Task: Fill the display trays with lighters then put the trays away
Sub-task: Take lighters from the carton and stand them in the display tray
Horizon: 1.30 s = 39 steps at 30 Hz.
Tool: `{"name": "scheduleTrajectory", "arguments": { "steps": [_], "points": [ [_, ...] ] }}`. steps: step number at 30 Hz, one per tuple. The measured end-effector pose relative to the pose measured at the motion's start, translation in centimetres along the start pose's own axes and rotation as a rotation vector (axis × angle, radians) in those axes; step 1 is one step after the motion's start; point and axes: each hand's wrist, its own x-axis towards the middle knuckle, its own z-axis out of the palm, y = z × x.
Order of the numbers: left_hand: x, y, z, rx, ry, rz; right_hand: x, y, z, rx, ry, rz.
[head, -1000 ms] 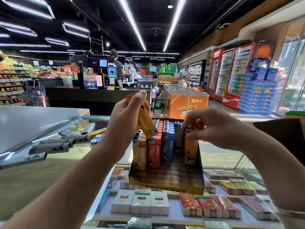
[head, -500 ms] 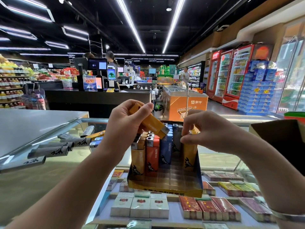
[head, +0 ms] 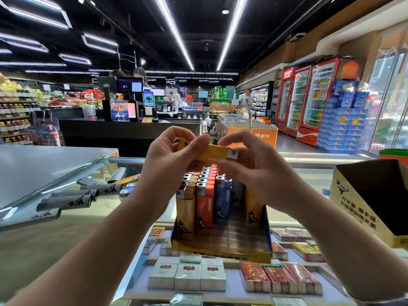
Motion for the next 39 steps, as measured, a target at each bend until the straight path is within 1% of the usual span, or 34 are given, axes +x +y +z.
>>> {"name": "scheduleTrajectory", "arguments": {
  "steps": [4,6,8,10,12,15,19,24,28,35,39],
  "points": [
    [0.1,-0.1,0.0,0.051,-0.08,-0.025,0.2,-0.4,-0.8,0.153,0.085,-0.041],
    [0.1,-0.1,0.0,0.153,-0.164,-0.049,0.2,-0.7,-1.7,0.193,0.127,-0.049],
    [0.3,-0.4,-0.2,0.276,-0.29,-0.102,0.1,-0.9,-2.9,0.206,0.152,-0.044],
    [0.4,-0.6,-0.5,0.389,-0.428,-0.168,-0.1,-1.0,-3.8,0.21,0.147,-0.03],
    [0.2,-0.5,-0.7,0.489,-0.542,-0.194,-0.2,-0.9,-4.2,0.193,0.131,-0.014],
    [-0.1,-0.4,-0.7,0.585,-0.642,-0.182,-0.2,-0.6,-4.2,0.13,0.081,-0.008],
    [-0.1,-0.7,-0.9,0.637,-0.632,-0.186,-0.2,-0.6,-4.1,-0.001,-0.015,0.004],
    [-0.2,-1.0,-1.1,0.734,-0.58,-0.097,-0.4,-0.7,-4.3,-0.132,-0.141,0.094],
    [-0.3,-0.8,-1.0,0.74,-0.58,-0.106,-0.4,-0.5,-4.0,-0.31,-0.251,0.118],
    [-0.3,-1.0,-1.0,0.726,-0.574,-0.126,-0.4,-0.6,-4.1,-0.37,-0.276,0.138],
    [-0.3,-1.0,-1.0,0.723,-0.577,-0.148,-0.5,-0.5,-4.1,-0.46,-0.264,0.128]
  ]
}}
